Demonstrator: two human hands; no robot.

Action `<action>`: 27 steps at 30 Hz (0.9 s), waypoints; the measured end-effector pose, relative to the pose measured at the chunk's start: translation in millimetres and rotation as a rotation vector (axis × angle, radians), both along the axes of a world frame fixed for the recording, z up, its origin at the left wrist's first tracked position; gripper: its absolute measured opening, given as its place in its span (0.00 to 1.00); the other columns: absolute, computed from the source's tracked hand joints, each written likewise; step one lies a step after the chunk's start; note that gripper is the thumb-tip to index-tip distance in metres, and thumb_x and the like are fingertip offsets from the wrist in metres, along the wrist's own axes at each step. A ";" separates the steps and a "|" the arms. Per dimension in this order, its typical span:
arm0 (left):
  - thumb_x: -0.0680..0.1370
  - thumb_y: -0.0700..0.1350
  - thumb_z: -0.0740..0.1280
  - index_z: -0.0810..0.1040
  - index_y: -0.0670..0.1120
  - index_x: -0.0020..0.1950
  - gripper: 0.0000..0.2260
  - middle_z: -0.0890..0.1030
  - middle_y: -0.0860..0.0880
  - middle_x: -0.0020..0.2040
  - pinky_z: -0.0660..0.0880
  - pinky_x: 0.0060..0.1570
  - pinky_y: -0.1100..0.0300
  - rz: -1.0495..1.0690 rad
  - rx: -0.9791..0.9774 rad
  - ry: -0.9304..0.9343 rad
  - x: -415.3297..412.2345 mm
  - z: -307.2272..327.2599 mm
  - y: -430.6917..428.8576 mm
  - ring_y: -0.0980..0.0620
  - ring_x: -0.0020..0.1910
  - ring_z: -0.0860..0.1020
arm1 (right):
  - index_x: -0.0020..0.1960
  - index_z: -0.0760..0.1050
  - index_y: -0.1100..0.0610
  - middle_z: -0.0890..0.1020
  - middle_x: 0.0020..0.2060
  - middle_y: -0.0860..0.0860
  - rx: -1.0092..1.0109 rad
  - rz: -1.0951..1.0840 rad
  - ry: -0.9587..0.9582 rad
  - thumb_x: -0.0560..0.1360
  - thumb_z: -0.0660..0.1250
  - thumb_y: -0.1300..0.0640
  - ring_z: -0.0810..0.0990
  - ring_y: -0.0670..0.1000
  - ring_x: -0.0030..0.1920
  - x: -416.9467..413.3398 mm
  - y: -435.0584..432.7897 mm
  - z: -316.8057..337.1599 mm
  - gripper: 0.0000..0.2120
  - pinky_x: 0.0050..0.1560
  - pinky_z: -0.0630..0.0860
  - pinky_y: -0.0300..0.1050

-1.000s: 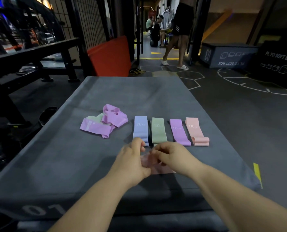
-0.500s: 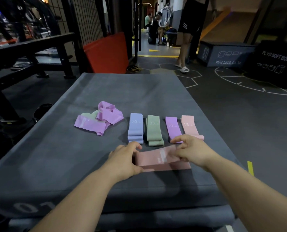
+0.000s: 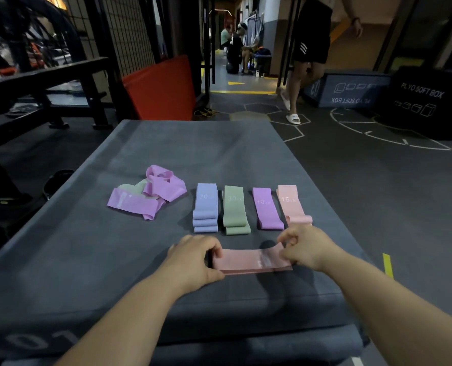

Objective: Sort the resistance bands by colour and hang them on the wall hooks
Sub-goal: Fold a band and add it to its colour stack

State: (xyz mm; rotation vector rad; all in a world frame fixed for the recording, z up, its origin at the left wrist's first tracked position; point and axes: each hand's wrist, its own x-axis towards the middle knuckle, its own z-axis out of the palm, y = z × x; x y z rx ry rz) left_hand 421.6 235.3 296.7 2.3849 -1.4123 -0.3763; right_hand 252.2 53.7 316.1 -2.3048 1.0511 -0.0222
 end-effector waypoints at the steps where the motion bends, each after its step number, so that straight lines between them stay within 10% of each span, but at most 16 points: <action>1: 0.69 0.56 0.73 0.69 0.61 0.47 0.14 0.74 0.61 0.54 0.66 0.61 0.56 0.001 0.001 -0.002 -0.3 -0.3 -0.4 0.56 0.59 0.68 | 0.55 0.80 0.52 0.76 0.32 0.39 -0.015 0.005 0.015 0.69 0.69 0.59 0.76 0.43 0.36 0.1 0.3 0.6 0.15 0.36 0.69 0.31; 27: 0.76 0.49 0.66 0.74 0.58 0.52 0.07 0.74 0.59 0.54 0.70 0.58 0.56 0.035 -0.030 -0.010 -0.8 -8.1 -8.7 0.55 0.58 0.70 | 0.49 0.82 0.56 0.84 0.46 0.53 -0.116 -0.021 0.160 0.69 0.66 0.62 0.81 0.53 0.49 1.9 -0.9 -2.5 0.11 0.50 0.79 0.44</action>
